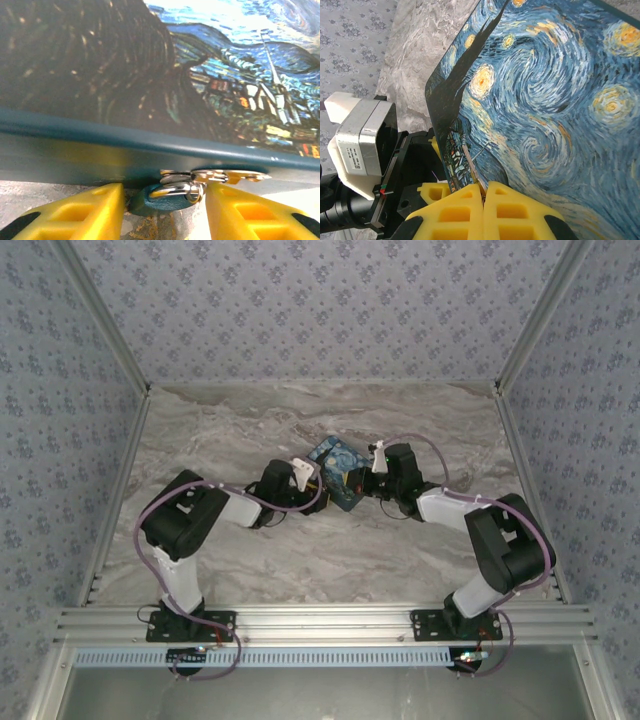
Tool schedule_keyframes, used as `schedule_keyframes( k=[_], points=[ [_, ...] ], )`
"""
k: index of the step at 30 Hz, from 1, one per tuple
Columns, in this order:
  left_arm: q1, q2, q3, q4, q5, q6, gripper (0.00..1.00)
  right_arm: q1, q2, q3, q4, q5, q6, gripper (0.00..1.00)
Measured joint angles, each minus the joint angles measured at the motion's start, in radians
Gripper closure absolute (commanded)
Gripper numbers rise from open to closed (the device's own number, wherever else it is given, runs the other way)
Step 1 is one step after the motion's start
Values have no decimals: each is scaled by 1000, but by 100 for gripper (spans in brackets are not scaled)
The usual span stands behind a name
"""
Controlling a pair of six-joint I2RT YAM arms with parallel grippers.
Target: Unlock the padlock with the key
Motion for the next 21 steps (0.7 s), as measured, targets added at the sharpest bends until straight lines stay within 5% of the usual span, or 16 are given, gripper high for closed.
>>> schedule_keyframes(
  k=[21],
  points=[
    [-43,0,23,-58,-67,57,67,0,-2,1,-3,1,0,100]
  ],
)
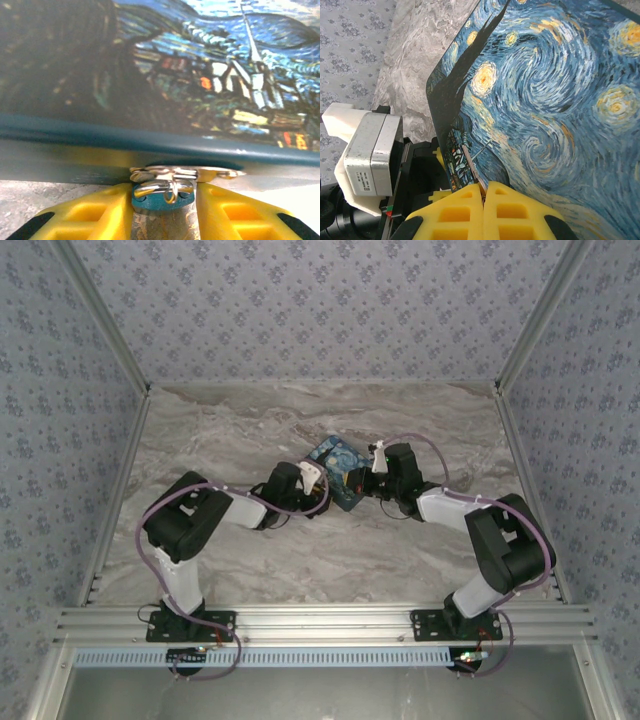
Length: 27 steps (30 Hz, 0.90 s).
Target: Unlock the padlock with the key
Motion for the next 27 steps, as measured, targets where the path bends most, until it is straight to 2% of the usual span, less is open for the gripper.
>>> schedule_keyframes(
  k=[9,17,22,27],
  points=[
    [-10,0,2,-7,0,-31,77,5,-10,0,-14,7,-34,100],
    [-23,-27,1,-50,0,-80,79,8,-41,0,-26,18,-61,100],
    [-27,-78,0,-125,1,-144,80,8,-149,-29,-22,38,-111,100],
    [-39,-135,0,-194,13,-243,84,11,-323,-124,-17,65,-182,100]
  ],
)
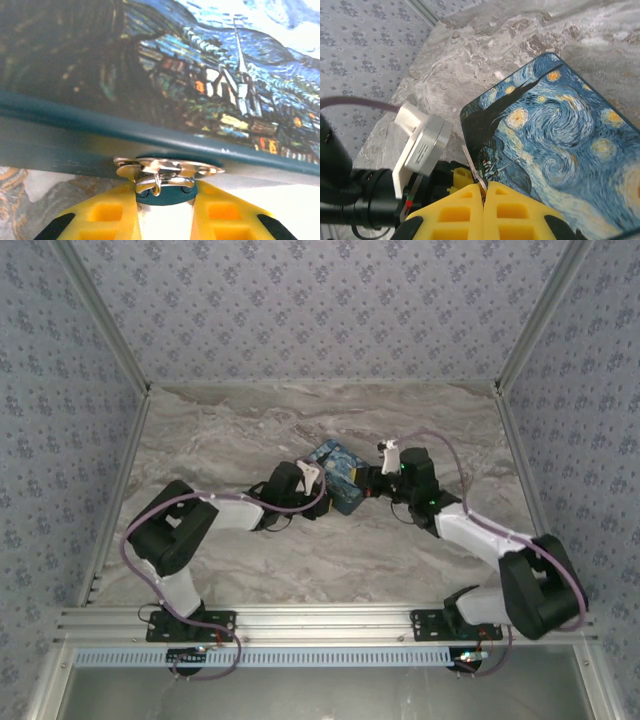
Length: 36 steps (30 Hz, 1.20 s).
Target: Unlock the padlock with the key
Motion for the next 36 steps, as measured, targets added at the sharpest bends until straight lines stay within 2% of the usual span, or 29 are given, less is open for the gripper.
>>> schedule_keyframes(
  k=[6,9,15,21,27,36],
  points=[
    [-21,-32,0,-50,18,-138,85,43,-208,-193,-11,40,-59,100],
    [-27,-53,0,-63,21,-205,82,72,-305,-294,-16,67,-74,100],
    [-53,-89,0,-75,16,-325,82,170,-417,-399,-5,150,-107,100],
    [-86,-97,0,-71,13,-428,84,243,-416,-446,45,231,-153,100],
    [-93,-97,0,-51,9,-499,84,275,-386,-462,87,290,-187,100],
    [-93,-97,0,-5,9,-570,85,310,-238,-456,172,342,-215,100]
  ],
)
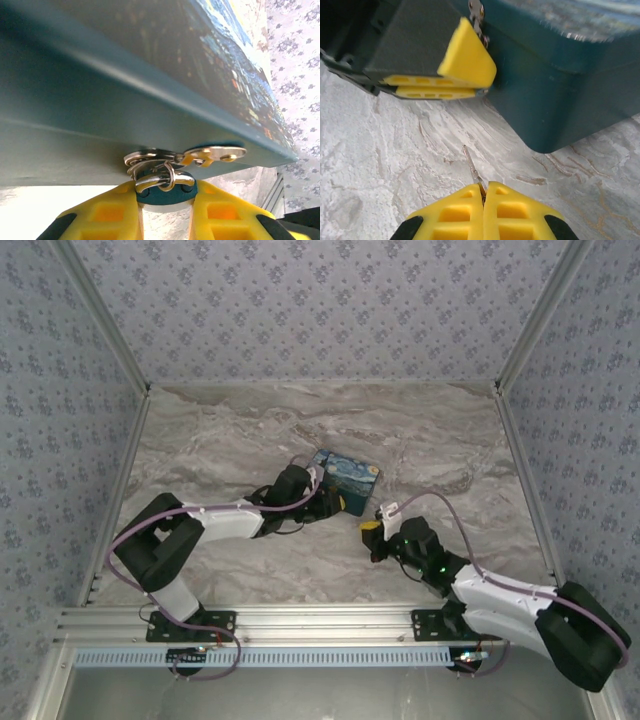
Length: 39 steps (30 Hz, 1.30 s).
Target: Unlock the padlock with the key
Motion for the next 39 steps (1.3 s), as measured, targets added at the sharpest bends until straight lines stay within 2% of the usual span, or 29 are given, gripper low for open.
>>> schedule_keyframes(
  k=[7,20,39],
  points=[
    [-6,0,0,24,-1,-45,86,4,133,26,102,31,-9,100],
    [-12,-11,-1,37,-3,-70,87,1,204,52,196,56,-42,100],
    [-13,-13,-2,39,-7,-77,88,-29,257,86,226,52,-43,100]
  ],
)
